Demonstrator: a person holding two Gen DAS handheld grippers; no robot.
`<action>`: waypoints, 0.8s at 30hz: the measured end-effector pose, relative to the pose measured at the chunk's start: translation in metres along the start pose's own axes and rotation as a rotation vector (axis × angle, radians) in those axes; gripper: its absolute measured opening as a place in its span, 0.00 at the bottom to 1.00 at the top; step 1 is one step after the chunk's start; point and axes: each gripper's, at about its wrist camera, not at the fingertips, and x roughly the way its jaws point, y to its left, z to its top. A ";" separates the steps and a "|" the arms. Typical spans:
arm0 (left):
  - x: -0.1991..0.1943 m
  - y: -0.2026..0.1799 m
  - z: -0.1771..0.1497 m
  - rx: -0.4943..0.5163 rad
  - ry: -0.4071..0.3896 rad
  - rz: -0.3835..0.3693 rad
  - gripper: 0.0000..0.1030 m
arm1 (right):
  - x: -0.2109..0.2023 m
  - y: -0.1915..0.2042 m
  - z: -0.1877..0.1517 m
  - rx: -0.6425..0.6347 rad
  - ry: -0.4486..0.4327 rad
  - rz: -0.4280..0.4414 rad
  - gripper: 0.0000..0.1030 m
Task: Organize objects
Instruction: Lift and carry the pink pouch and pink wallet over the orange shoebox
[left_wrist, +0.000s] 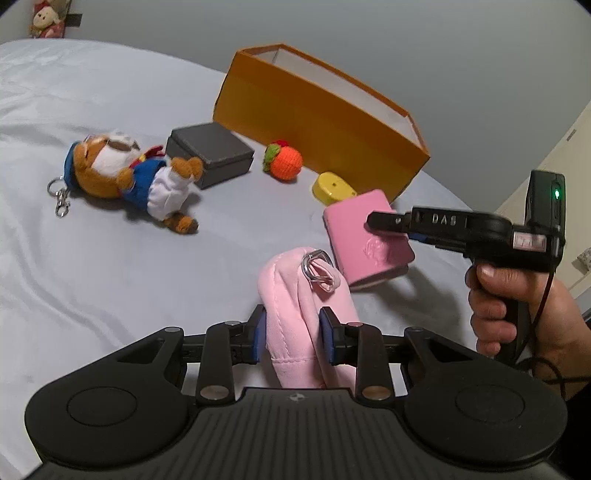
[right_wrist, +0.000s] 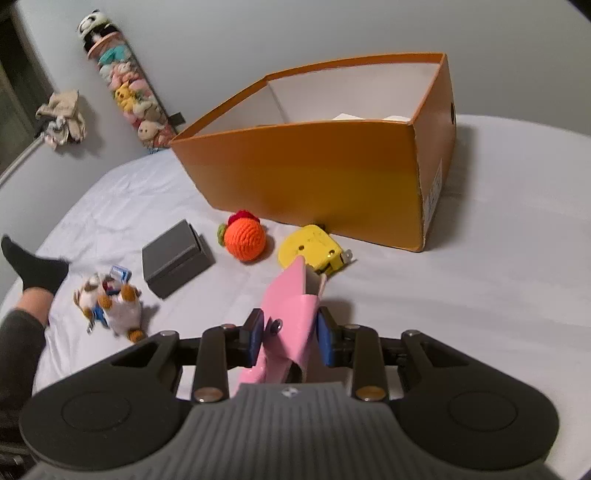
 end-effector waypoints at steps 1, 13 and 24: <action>-0.004 -0.001 0.001 0.004 -0.004 -0.003 0.32 | -0.002 -0.001 0.000 0.000 -0.003 0.006 0.31; -0.001 -0.008 0.020 0.018 -0.019 -0.027 0.32 | -0.016 -0.004 0.013 -0.012 -0.020 0.006 0.20; 0.000 -0.010 0.055 0.039 -0.046 -0.077 0.32 | -0.031 0.006 0.035 -0.066 -0.072 0.023 0.20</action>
